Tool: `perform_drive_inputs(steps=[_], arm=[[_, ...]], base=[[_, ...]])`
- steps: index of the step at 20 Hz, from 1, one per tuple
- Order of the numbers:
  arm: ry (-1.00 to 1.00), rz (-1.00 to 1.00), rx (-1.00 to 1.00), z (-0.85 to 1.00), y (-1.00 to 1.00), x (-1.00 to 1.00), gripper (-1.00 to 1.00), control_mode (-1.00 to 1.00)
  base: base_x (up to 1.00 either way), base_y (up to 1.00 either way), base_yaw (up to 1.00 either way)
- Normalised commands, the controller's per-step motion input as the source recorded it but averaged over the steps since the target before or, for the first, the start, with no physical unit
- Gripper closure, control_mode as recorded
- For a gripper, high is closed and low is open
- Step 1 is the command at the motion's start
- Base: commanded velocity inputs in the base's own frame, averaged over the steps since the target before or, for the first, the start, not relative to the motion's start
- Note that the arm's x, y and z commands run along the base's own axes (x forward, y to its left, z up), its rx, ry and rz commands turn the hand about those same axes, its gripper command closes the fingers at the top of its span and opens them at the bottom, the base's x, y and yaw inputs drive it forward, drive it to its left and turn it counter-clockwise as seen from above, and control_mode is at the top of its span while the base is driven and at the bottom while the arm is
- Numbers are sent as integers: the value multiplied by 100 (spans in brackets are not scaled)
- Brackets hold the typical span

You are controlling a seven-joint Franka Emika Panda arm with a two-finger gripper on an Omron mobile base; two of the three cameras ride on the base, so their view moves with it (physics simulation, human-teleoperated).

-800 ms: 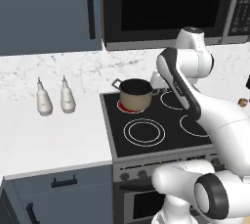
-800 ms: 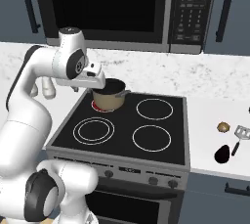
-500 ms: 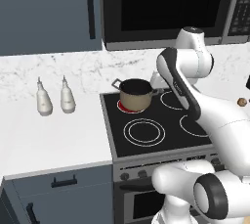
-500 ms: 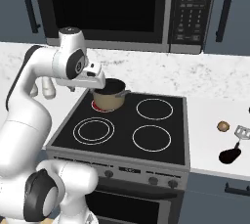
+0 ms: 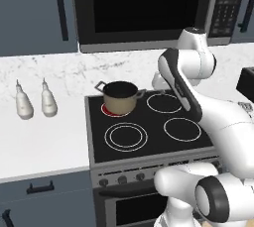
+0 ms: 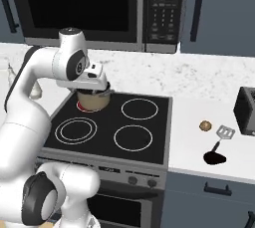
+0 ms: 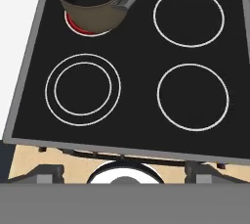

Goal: Put the avocado and mushroom in the pot. Retrieve the spatula and lightly stir the vegetables in the pot.

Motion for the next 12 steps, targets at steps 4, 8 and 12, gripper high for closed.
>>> perform_drive_inputs(steps=[4, 8, 12], arm=[[0, 0, 0, 0, 0, 0, -100, 100], [0, 0, 0, 0, 0, 0, -100, 100], [0, 0, 0, 0, 0, 0, -100, 100]], base=[[0, -68, 0], [0, -59, 0], [11, -36, 0]])
